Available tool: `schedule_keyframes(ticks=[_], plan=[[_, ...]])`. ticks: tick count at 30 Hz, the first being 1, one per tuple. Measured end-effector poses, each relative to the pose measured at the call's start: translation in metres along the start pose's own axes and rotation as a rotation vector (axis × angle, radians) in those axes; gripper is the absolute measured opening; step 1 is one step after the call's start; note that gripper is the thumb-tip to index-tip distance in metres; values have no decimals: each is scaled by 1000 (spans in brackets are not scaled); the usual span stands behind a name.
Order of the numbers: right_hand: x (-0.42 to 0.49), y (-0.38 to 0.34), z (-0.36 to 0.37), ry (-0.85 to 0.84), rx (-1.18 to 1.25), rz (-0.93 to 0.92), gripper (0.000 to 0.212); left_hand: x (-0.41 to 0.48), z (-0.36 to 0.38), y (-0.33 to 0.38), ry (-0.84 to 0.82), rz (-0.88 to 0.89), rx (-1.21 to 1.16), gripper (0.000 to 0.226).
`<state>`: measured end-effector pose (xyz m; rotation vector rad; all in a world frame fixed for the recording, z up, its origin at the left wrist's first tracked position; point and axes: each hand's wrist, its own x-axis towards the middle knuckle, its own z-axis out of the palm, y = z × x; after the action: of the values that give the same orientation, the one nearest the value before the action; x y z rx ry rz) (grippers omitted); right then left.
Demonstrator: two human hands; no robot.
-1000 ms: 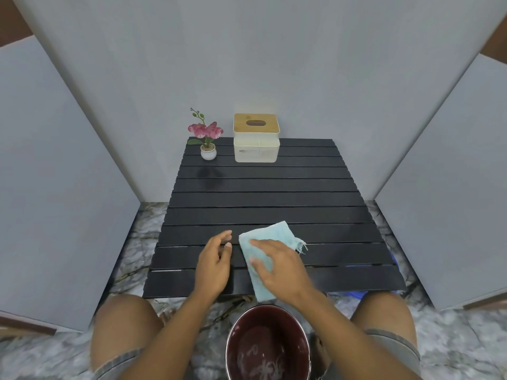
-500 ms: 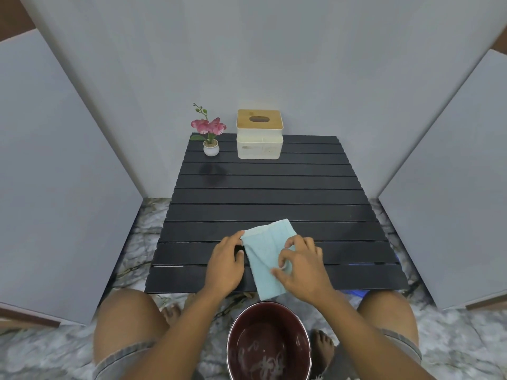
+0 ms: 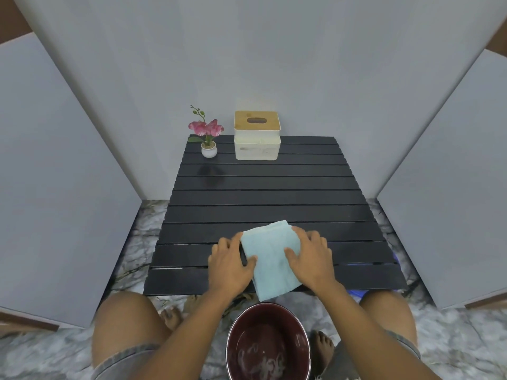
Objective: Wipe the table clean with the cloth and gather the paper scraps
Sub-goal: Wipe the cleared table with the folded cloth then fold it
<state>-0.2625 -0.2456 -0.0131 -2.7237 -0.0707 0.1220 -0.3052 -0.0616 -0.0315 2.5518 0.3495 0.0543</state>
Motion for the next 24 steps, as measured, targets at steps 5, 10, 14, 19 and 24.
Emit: schedule_keyframes(ticks=[5,10,14,19,24], plan=[[22,-6,-5,-196,144,87,53,4,1,13,-87,-2,47,63],[22,6,-25,-335,464,3,46,10,1,17,-43,45,-284,42],[11,24,-32,-431,702,94,30,16,-2,17,-194,-95,-669,31],[1,41,-38,-391,883,189,33,15,9,27,-385,-236,-713,27],[-4,59,-52,-350,1185,263,40,13,15,58,-252,-204,-510,57]])
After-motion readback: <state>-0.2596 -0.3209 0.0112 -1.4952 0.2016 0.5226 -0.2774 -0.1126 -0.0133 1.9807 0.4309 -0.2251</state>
